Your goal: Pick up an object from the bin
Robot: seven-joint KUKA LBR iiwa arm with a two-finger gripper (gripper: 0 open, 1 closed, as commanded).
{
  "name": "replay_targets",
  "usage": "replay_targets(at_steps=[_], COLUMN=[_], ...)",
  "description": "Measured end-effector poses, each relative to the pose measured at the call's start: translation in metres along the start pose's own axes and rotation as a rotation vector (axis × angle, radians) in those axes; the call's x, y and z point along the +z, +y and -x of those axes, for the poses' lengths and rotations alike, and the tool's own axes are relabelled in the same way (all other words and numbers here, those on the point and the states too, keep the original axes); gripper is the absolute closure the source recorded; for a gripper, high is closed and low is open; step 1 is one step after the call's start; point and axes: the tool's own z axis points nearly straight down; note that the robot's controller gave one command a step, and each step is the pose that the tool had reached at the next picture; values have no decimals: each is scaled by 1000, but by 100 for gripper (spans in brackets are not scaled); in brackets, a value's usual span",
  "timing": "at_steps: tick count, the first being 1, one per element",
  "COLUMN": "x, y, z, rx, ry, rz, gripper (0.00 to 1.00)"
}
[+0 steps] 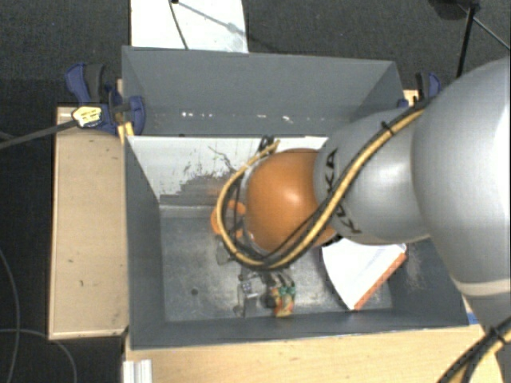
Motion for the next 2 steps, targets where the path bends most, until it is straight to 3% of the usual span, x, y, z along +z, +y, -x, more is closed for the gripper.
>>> replay_targets(at_steps=[1,2], x=[-25,-33], y=[-8,-10], z=[18,21], rx=[99,184], ry=[3,-3], rz=[0,2], gripper=[0,0])
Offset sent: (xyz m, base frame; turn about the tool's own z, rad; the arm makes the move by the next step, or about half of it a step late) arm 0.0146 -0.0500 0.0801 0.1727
